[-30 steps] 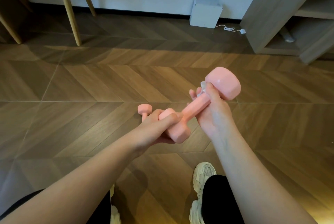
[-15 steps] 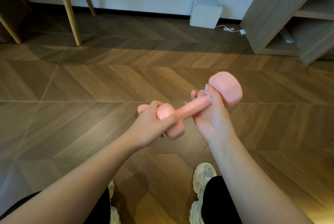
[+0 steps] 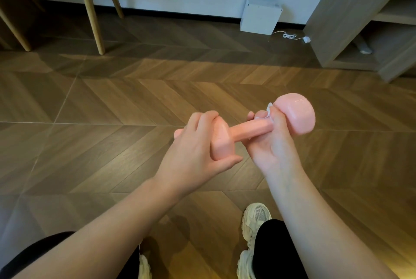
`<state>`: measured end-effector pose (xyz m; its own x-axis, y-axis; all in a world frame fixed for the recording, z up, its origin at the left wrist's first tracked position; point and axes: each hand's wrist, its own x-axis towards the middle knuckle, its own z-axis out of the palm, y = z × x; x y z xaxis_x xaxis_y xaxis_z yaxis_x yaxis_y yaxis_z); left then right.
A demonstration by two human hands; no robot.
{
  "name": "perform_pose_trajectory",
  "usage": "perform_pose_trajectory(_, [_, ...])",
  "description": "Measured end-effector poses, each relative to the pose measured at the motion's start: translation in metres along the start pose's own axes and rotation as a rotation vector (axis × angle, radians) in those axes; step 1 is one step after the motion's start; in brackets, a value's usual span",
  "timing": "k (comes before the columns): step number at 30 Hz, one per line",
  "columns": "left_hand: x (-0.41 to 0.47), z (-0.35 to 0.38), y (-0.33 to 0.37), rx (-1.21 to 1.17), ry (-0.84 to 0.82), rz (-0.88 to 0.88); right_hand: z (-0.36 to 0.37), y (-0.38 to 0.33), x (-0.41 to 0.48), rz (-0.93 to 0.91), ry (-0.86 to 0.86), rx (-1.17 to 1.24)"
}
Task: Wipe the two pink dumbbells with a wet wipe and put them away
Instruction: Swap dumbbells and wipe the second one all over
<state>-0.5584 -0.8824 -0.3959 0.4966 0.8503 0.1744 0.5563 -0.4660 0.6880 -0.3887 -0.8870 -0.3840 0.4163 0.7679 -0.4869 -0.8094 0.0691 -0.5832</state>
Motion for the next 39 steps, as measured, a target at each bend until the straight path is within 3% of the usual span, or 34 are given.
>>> perform_pose_trajectory(3, [0.004, -0.002, 0.002, -0.185, -0.079, -0.232, -0.003, 0.000, 0.002, -0.014, 0.001, -0.014])
perform_pose_trajectory(6, [0.008, -0.002, 0.005, -0.659, -0.221, -0.505, -0.001, -0.001, -0.003, -0.037, -0.063, -0.110])
perform_pose_trajectory(8, [0.009, -0.004, 0.007, -0.905, -0.301, -0.593, 0.001, 0.000, -0.010, -0.045, -0.119, -0.189])
perform_pose_trajectory(10, [0.007, -0.008, 0.009, -1.001, -0.362, -0.628, 0.001, 0.003, -0.015, -0.049, -0.173, -0.247])
perform_pose_trajectory(18, [0.008, -0.010, 0.006, -1.103, -0.327, -0.633, 0.007, 0.028, -0.039, 0.141, -0.260, -0.631])
perform_pose_trajectory(22, [0.008, -0.010, 0.005, -1.166, -0.291, -0.613, 0.007, 0.026, -0.038, 0.135, -0.313, -0.678])
perform_pose_trajectory(29, [0.009, -0.014, 0.010, -1.216, -0.289, -0.506, 0.002, 0.003, -0.031, 0.167, -0.663, -0.656])
perform_pose_trajectory(39, [0.004, -0.012, 0.007, -1.121, -0.327, -0.509, -0.006, 0.002, -0.026, 0.171, -0.456, -0.621])
